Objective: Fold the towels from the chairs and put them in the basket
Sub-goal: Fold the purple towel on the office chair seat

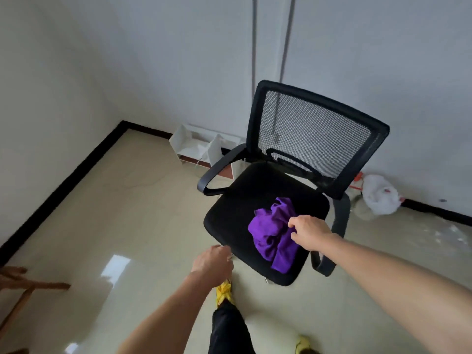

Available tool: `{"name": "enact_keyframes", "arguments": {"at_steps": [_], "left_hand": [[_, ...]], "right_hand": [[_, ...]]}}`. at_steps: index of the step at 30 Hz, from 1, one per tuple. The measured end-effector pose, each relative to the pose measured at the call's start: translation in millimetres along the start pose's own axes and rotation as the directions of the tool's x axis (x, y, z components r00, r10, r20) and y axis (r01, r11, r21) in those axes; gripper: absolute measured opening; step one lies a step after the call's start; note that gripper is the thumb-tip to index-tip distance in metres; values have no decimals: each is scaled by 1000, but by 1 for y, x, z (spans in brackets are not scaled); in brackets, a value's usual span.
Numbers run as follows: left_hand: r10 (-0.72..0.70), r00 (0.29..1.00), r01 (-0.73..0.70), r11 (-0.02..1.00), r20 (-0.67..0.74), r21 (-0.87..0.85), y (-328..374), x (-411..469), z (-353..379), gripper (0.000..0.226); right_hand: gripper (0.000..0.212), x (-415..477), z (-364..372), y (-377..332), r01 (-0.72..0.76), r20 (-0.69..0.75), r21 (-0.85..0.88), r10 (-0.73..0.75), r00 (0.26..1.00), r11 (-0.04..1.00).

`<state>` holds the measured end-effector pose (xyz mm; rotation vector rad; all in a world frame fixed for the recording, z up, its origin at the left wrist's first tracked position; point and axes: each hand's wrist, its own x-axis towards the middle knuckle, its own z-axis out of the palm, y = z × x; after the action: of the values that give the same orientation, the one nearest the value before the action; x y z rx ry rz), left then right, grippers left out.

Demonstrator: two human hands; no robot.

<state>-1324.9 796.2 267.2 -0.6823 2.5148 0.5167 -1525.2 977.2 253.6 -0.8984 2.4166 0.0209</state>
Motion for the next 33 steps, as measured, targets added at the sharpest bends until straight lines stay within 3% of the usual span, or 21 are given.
{"name": "enact_keyframes", "arguments": {"at_steps": [5,12,15,18,20,22,25,29,33], "left_hand": [[122,979,-132,990,162,54,-34,85,-20,31],[62,940,-45,997,336,-60,-37,169,-14,24],[-67,900,228,915,430,-334,-16,201,-2,15],[-279,757,610,624,590,-488,3,234,24,17],[-360,718,686,510,596,-519,7,261,52,23],[-395,727,682,510,561,-524,7,285,80,30],[-366,777,620,588,512,-520,12,314,116,35],[-286,761,633,525,582,-570,26,327,156,23],[-317,842,538,557,437,-632,20,319,174,26]], "right_hand": [[34,39,17,-7,-250,45,223,246,968,942],[36,76,36,3,-393,64,437,407,911,809],[41,98,48,19,-456,51,503,501,864,734],[48,132,68,36,-508,71,591,586,807,627],[53,158,82,49,-517,66,631,624,779,578],[56,183,93,59,-503,20,645,645,764,576],[63,216,109,67,-458,-19,663,625,780,592],[84,241,143,63,-496,104,673,593,798,549],[66,226,181,50,-576,199,677,639,743,459]]}}
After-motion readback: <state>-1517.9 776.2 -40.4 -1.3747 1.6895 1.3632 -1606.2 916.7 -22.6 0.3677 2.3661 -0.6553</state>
